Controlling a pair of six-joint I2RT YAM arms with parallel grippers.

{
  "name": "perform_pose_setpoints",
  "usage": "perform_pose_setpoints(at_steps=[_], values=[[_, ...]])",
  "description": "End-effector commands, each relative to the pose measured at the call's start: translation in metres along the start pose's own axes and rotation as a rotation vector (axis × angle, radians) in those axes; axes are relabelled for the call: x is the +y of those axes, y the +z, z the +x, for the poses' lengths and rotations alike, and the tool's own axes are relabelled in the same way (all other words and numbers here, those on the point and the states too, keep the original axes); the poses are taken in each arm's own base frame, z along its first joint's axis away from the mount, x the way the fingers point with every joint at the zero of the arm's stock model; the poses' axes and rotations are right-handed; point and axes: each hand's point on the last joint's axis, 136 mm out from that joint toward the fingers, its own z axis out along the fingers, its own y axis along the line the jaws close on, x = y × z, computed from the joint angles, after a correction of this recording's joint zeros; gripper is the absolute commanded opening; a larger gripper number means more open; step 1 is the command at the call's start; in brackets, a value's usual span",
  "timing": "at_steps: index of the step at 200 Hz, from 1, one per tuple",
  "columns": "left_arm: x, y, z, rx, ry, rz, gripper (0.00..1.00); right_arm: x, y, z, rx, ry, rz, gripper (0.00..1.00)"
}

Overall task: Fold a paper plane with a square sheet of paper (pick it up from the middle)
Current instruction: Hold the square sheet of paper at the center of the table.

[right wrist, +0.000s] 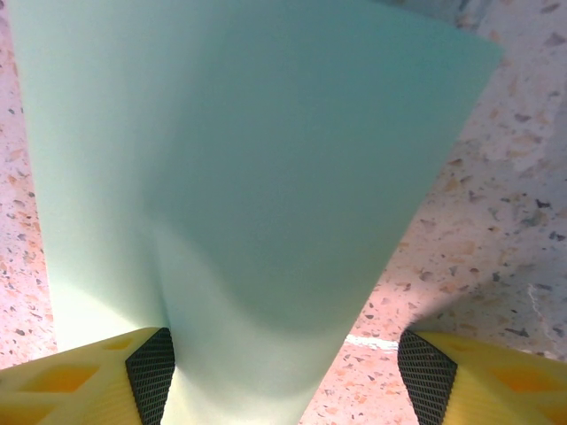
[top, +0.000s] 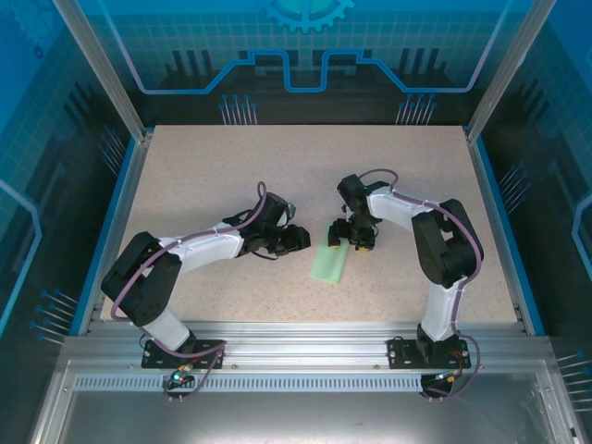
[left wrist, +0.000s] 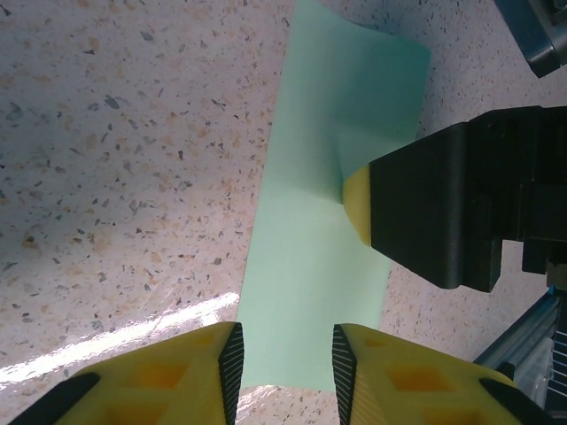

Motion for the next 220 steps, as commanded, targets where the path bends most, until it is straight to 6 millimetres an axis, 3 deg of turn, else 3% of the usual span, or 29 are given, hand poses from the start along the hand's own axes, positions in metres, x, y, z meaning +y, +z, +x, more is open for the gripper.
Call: perform_pose_setpoints(at_steps=[1, 28, 94, 220], values=[[-0.019, 0.022, 0.002, 0.068, 0.012, 0.024, 0.14, -0.018, 0.024, 0.011, 0.051, 0.023, 0.090, 0.73], [-0.025, 0.039, 0.003, 0.109, 0.008, 0.028, 0.00, -0.019, 0.025, 0.012, 0.053, 0.027, 0.091, 0.73], [-0.027, 0.057, 0.004, 0.132, 0.001, 0.008, 0.00, -0.019, 0.024, 0.012, 0.050, 0.028, 0.087, 0.73], [0.005, 0.082, 0.014, 0.185, -0.021, -0.149, 0.00, -0.018, 0.024, 0.013, 0.050, 0.027, 0.080, 0.73]])
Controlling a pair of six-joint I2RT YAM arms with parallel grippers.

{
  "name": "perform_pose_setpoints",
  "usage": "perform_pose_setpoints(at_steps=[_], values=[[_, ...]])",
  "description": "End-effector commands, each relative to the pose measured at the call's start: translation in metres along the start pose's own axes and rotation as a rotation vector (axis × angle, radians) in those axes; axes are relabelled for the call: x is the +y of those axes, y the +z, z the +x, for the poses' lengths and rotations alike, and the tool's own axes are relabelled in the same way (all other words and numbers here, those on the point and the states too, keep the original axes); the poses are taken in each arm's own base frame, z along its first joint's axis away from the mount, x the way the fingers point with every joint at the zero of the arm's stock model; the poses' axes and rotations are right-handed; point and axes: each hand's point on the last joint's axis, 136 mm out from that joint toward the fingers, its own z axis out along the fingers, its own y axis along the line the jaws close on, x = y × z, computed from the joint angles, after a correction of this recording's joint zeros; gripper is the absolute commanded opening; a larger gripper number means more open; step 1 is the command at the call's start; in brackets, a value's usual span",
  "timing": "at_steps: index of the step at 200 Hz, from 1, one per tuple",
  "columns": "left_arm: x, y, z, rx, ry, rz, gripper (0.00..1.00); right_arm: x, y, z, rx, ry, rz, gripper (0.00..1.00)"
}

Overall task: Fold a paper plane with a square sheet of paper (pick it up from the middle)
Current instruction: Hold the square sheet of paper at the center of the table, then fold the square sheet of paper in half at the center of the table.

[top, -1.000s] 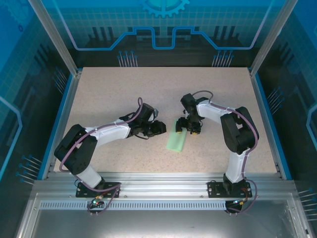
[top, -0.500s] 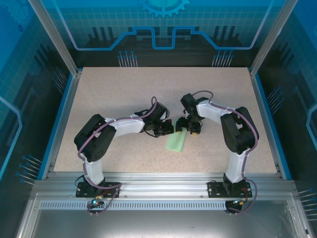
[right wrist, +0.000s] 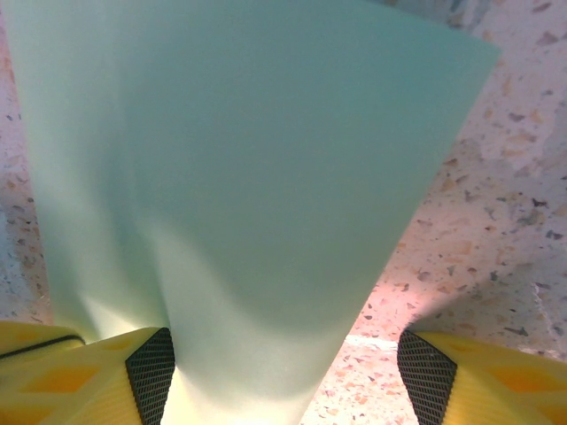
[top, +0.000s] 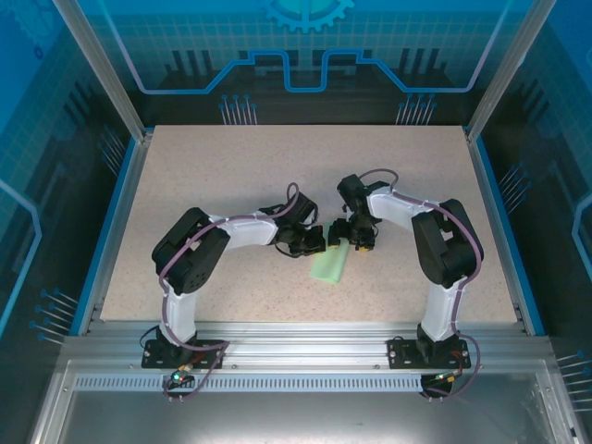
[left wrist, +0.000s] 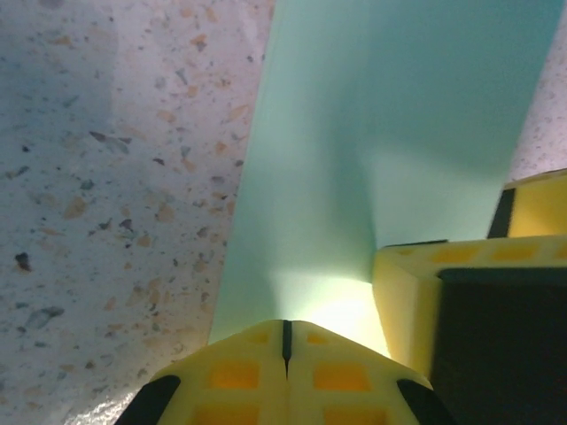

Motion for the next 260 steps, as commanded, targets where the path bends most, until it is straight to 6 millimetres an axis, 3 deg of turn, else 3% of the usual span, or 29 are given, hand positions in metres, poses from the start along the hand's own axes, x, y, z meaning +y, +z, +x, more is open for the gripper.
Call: perform_pose_setpoints(at_steps=[1, 58, 118, 132, 144, 166, 186, 226, 260], values=[[0.008, 0.005, 0.006, 0.025, -0.005, -0.071, 0.00, -0.018, 0.024, 0.013, 0.051, 0.012, 0.079, 0.73], [0.025, 0.012, 0.015, 0.048, -0.007, -0.148, 0.00, -0.008, 0.016, 0.010, 0.037, 0.003, 0.032, 0.74], [0.029, 0.014, 0.016, 0.054, 0.004, -0.164, 0.00, 0.009, -0.057, -0.008, -0.147, 0.000, -0.198, 0.76], [0.029, 0.014, 0.017, 0.056, 0.005, -0.167, 0.00, 0.015, -0.065, -0.003, -0.153, -0.006, -0.276, 0.70], [0.030, 0.015, 0.016, 0.056, 0.007, -0.167, 0.00, 0.027, -0.070, 0.001, -0.159, -0.016, -0.363, 0.56], [0.029, 0.015, 0.017, 0.059, 0.008, -0.164, 0.00, 0.045, -0.065, 0.011, -0.130, -0.020, -0.487, 0.33], [0.028, 0.015, 0.017, 0.059, 0.009, -0.162, 0.00, 0.047, -0.051, 0.017, -0.096, -0.015, -0.512, 0.23], [0.030, 0.015, 0.018, 0.065, 0.010, -0.167, 0.00, 0.046, -0.030, 0.025, -0.044, -0.014, -0.541, 0.20], [0.030, 0.015, 0.018, 0.065, 0.010, -0.167, 0.00, 0.033, -0.017, 0.029, -0.038, -0.005, -0.482, 0.21]])
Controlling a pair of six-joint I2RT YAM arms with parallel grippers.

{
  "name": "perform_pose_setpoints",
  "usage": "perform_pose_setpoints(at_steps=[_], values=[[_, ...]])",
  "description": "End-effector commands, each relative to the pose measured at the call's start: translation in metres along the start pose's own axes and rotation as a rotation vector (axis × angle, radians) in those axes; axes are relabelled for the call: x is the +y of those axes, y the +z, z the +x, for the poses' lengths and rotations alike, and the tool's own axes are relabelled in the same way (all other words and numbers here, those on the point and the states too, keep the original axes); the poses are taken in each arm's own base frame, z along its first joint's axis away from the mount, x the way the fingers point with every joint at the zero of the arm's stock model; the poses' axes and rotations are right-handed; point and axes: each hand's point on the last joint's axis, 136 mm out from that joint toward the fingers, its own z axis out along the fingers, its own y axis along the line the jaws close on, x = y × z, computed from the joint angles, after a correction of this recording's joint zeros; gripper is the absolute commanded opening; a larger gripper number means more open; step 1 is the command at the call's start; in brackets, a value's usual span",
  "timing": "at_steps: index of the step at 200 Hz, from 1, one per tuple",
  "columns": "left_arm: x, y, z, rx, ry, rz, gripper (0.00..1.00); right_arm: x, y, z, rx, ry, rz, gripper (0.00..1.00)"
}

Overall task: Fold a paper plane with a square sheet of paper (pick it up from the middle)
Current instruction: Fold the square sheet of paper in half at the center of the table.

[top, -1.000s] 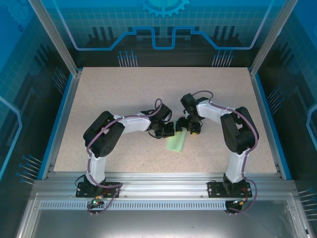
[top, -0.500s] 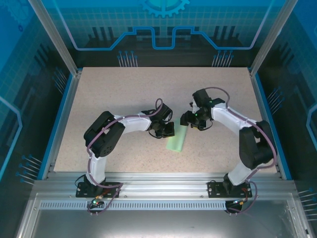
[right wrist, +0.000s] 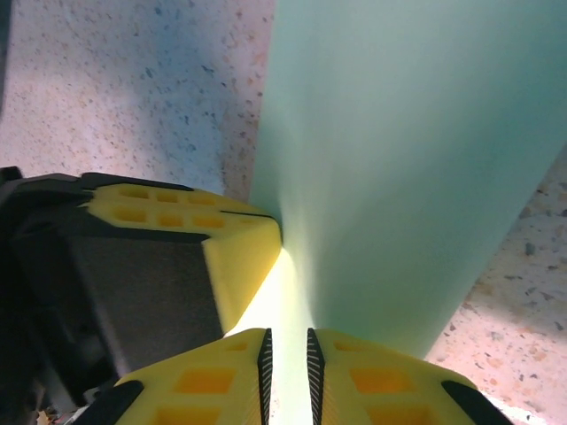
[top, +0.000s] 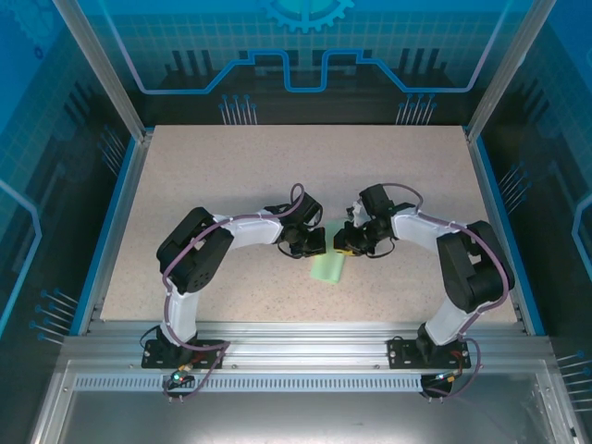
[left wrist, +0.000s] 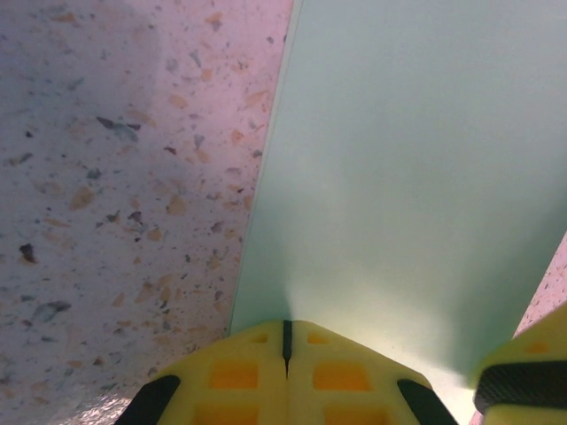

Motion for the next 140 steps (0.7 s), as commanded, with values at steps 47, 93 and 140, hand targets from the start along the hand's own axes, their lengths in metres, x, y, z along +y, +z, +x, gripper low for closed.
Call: perform_pose_setpoints(at_steps=[47, 93, 140], values=[[0.025, 0.014, 0.016, 0.063, -0.005, -0.094, 0.00, -0.030, 0.014, 0.012, 0.038, 0.021, 0.052, 0.22], [0.026, 0.016, 0.017, 0.070, -0.004, -0.097, 0.00, -0.051, 0.020, 0.020, 0.053, 0.051, 0.084, 0.22], [0.027, 0.017, 0.019, 0.080, -0.003, -0.096, 0.00, -0.048, 0.016, 0.021, 0.043, 0.051, 0.038, 0.24]])
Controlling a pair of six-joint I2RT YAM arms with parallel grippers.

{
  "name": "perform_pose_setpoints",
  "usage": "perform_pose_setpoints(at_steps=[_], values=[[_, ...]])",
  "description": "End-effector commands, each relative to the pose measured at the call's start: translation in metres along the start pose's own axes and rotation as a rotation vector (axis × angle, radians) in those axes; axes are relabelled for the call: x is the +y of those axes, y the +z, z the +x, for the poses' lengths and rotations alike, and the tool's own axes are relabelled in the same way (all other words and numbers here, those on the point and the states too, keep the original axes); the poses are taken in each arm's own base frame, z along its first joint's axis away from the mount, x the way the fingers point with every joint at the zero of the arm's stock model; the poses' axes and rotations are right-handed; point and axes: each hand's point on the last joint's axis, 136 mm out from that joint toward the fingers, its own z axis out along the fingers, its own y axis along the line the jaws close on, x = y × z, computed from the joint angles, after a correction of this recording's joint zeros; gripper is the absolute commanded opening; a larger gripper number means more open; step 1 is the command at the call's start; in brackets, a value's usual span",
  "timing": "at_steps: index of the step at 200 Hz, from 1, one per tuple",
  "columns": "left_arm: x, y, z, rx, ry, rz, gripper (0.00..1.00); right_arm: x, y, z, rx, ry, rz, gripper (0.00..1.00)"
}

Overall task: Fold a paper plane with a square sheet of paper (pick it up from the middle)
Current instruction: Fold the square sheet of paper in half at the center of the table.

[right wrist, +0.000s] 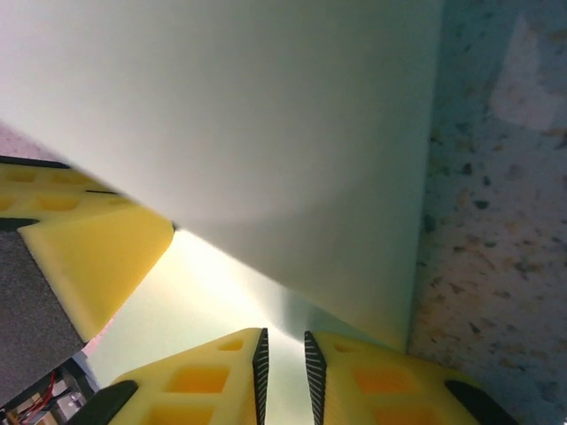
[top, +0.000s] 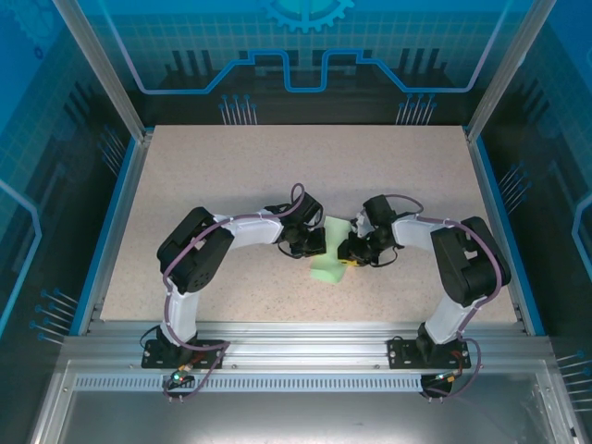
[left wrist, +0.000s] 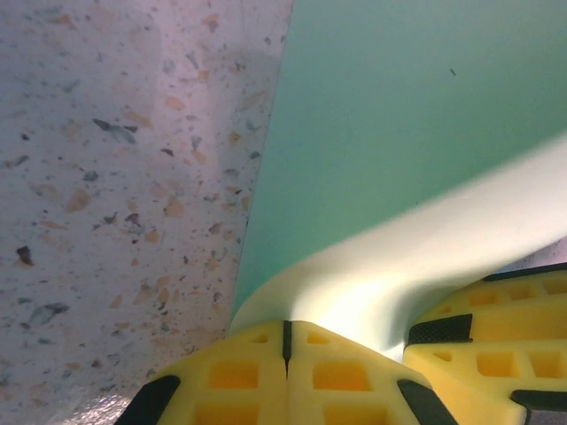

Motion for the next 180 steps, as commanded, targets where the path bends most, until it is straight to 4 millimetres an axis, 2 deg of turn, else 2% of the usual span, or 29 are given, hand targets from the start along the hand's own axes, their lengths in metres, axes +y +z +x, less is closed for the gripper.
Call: perform_pose_setpoints(at_steps=[1, 37, 52, 68, 140, 155, 180], values=[[0.027, 0.017, 0.019, 0.078, -0.005, -0.093, 0.00, -0.015, 0.000, 0.006, 0.004, 0.023, 0.020, 0.24], [0.026, 0.016, 0.019, 0.079, -0.003, -0.092, 0.00, 0.027, -0.027, 0.001, -0.053, -0.055, -0.114, 0.25], [0.026, 0.016, 0.019, 0.078, 0.000, -0.090, 0.00, 0.035, -0.030, 0.005, -0.051, -0.066, -0.143, 0.24], [0.026, 0.016, 0.019, 0.079, 0.001, -0.089, 0.00, 0.041, -0.025, 0.012, -0.033, -0.069, -0.166, 0.23], [0.025, 0.016, 0.019, 0.083, 0.009, -0.088, 0.00, -0.005, 0.013, 0.030, 0.036, 0.018, -0.070, 0.21], [0.025, 0.016, 0.019, 0.083, 0.009, -0.091, 0.00, -0.007, 0.011, 0.029, 0.030, 0.022, -0.068, 0.21], [0.025, 0.016, 0.019, 0.084, 0.007, -0.090, 0.00, 0.010, -0.004, 0.028, -0.001, -0.017, -0.105, 0.22]])
